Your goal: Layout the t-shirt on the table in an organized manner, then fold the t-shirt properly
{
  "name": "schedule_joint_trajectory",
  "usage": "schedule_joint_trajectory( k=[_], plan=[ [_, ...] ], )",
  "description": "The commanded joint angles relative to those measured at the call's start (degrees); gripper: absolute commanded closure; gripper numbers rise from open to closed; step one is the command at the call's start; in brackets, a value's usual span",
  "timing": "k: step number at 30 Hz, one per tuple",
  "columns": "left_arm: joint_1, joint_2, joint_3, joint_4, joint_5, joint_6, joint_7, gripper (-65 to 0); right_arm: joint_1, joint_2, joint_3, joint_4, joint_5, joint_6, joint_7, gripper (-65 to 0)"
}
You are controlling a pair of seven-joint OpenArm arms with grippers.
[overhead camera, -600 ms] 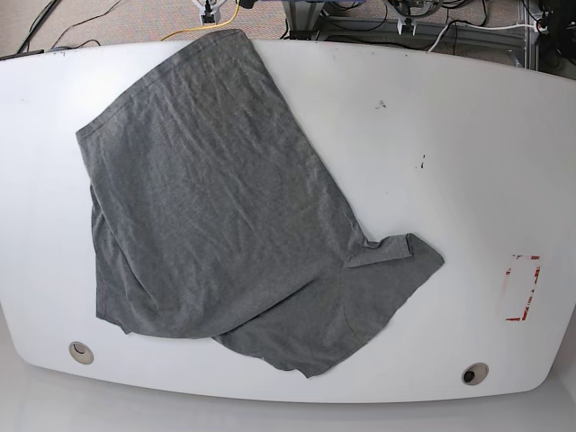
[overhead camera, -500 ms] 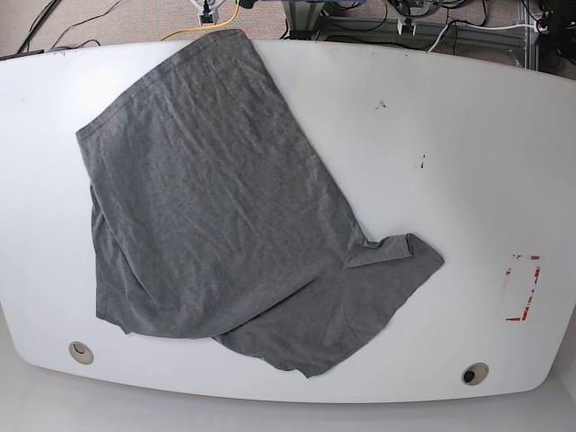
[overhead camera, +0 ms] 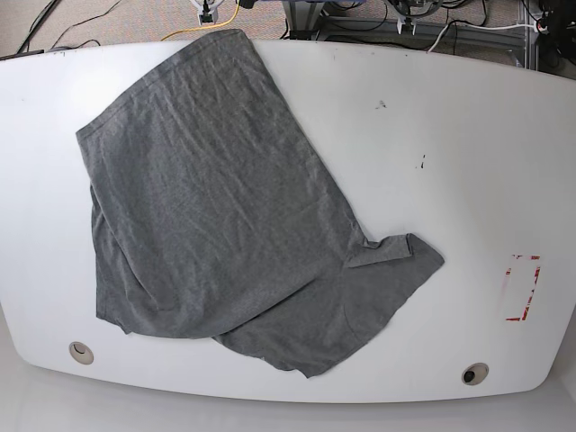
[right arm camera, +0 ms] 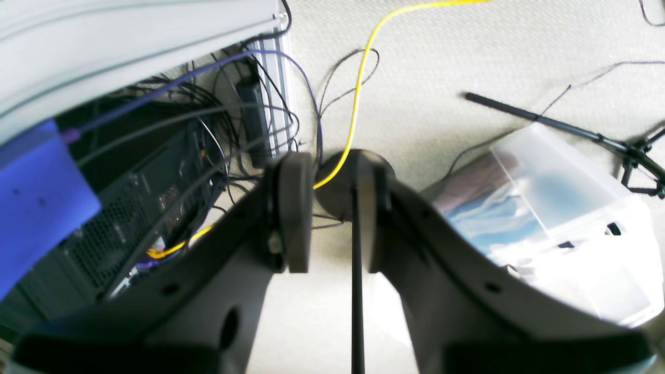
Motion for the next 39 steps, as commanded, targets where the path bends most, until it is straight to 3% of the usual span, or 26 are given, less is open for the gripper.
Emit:
schedule_joint_trajectory(
  k=[1, 9, 19, 39],
  plan=[
    [0.5, -0.3, 0.2, 0.0, 0.1, 0.0, 0.1, -8.1, -0.2, 0.0, 0.1, 0.1, -0.1, 0.5, 0.1, -15.3],
    [0.5, -0.1, 0.2, 0.1, 0.1, 0.0, -0.3, -7.9, -0.3, -0.2, 0.2, 0.5, 0.0, 0.4, -0.3, -13.4],
    [0.5, 0.0, 0.4, 0.5, -0.2, 0.0, -0.8, -7.8, -0.2, -0.1, 0.4, 0.5, -0.1, 0.1, -0.1, -0.6],
    [0.7, -0.2, 0.2, 0.6, 0.1, 0.3, -0.2, -8.1, 2.3, -1.2, -0.2, 0.4, -0.2, 0.3, -0.2, -3.3]
  ],
)
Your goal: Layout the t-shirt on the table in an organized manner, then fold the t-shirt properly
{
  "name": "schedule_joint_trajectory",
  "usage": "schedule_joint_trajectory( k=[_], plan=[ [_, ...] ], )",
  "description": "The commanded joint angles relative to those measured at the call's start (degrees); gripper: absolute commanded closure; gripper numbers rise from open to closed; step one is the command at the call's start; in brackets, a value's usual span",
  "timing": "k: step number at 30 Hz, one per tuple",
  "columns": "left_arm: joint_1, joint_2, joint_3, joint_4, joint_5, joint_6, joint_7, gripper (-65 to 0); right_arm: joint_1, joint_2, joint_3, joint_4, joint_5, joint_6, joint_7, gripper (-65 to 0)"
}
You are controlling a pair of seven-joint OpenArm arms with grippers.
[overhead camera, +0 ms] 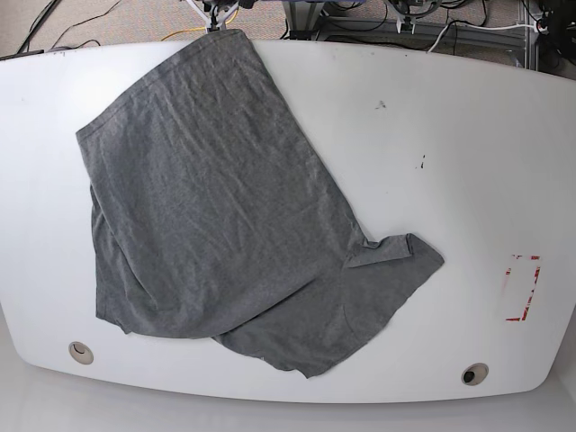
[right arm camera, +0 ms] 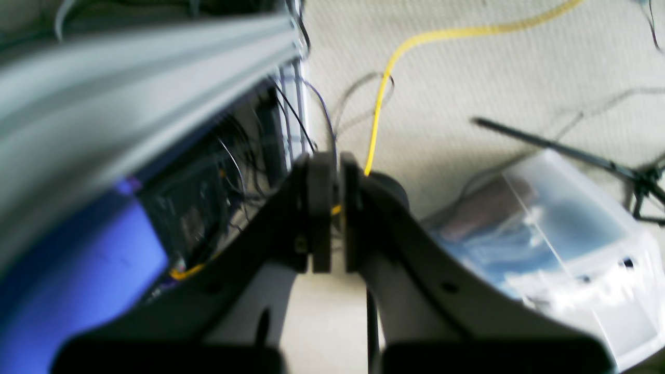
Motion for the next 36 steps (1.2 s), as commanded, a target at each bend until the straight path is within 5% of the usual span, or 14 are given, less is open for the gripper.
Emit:
schedule_joint_trajectory(
  k=[1, 13, 20, 36],
  plan=[
    [0.3, -0.4, -0.1, -0.1, 0.1, 0.3, 0.0, -8.1, -0.7, 0.5, 0.0, -0.1, 0.0, 0.2, -0.1, -3.3],
    [0.3, -0.4, -0.1, 0.0, 0.1, 0.3, -0.1, -8.1, -1.1, 0.5, 0.0, 0.2, 0.0, 0.2, 0.1, -3.3],
    [2.1, -0.4, -0.4, 2.8, -0.2, 0.3, -3.1, -7.8, -3.8, 0.5, 0.2, 1.4, 0.4, -0.1, 5.5, -3.0],
    [14.9, -0.2, -0.4, 24.3, -0.2, 0.2, -4.8, -7.6, -19.6, 0.5, 0.3, 24.7, 0.4, -0.1, 5.8, -3.0]
  ],
)
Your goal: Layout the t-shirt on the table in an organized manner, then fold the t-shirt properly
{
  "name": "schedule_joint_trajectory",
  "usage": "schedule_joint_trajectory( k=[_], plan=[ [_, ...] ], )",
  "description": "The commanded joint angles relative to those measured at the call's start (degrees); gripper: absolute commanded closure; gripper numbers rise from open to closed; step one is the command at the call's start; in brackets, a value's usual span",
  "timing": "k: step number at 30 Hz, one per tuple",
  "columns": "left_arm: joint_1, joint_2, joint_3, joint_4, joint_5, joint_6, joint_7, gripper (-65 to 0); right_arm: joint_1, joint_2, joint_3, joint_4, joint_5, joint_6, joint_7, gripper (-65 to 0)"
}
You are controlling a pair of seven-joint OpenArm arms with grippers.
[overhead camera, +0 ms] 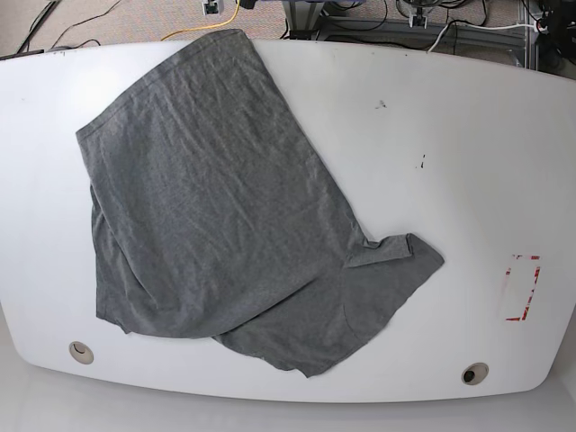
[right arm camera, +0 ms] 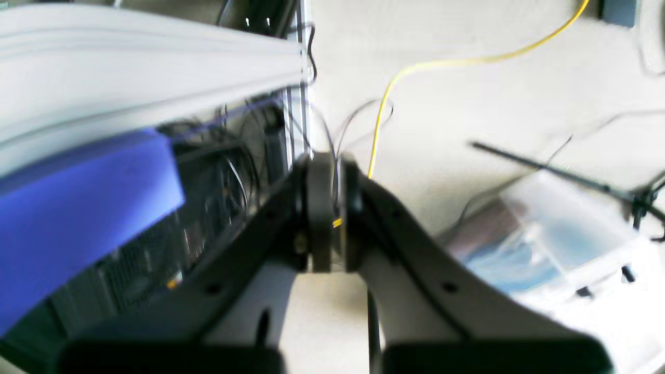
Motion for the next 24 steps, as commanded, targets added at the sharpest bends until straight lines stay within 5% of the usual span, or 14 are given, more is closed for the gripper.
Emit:
schedule_joint_trajectory(
  k=[1, 24],
  plan=[
    [2.5, -0.2, -0.1, 4.0, 0.0, 0.2, -0.6, -7.6, -3.4, 0.2, 0.1, 4.6, 0.1, 0.3, 0.7, -3.0],
    [28.4, 0.0, 0.0, 42.5, -0.4, 0.2, -0.7, -7.6, -30.8, 0.3, 3.0, 43.4, 0.1, 0.2, 0.7, -3.0]
  ],
)
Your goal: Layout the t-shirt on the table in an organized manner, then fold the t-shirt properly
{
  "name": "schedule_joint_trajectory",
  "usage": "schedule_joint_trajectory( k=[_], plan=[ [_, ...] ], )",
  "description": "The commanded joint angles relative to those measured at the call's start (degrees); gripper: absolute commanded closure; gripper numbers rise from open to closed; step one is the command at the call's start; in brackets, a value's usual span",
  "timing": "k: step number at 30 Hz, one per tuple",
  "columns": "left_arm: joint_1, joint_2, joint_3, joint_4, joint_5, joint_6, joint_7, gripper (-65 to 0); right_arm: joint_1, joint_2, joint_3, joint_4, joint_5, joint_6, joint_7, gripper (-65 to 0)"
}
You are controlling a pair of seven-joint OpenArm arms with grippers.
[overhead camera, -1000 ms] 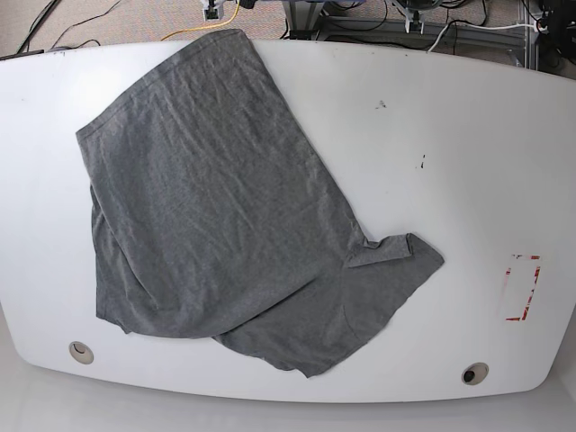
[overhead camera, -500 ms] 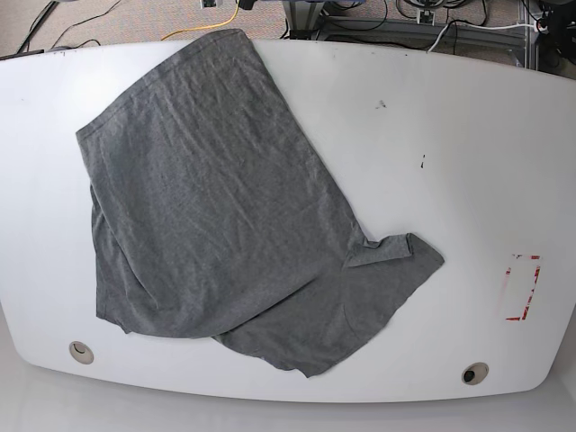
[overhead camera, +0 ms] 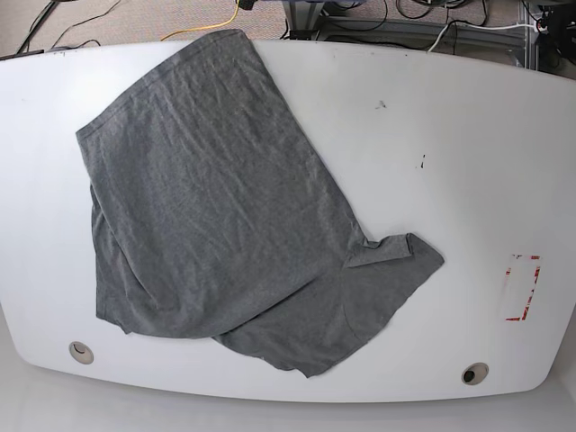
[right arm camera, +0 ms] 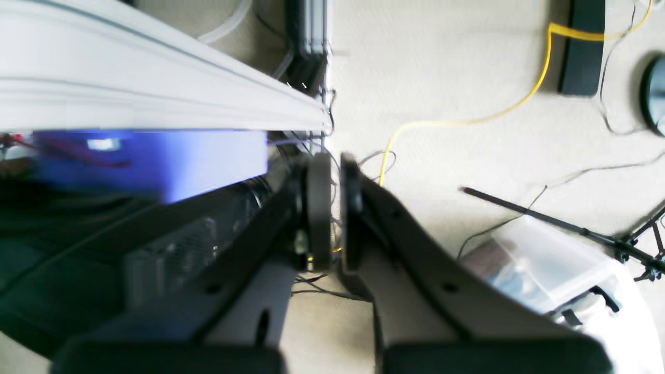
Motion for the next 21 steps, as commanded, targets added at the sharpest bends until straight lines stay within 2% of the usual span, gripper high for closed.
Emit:
schedule_joint_trajectory(
  k=[1, 8, 15, 21],
  plan=[
    [4.1, -0.1, -0.1, 5.3, -0.6, 0.2, -0.9, -7.6, -3.5, 0.1, 1.5, 4.3, 0.1, -0.1, 0.8, -3.0],
    [12.2, -0.7, -0.2, 19.0, -10.2, 0.2, -0.9, -7.6, -10.3, 0.1, 4.1, 15.6, 0.1, 0.3, 0.8, -3.0],
    [18.0, -3.1, -0.5, 29.9, -14.6, 0.2, -0.9, -7.6, -14.9, 0.1, 5.6, 24.4, 0.1, 0.3, 0.8, -3.0],
    [21.2, -3.0, -1.6, 39.6, -17.9, 0.2, -0.7, -7.6, -17.2, 0.0, 6.3, 30.9, 0.1, 0.3, 0.8, -3.0]
  ],
)
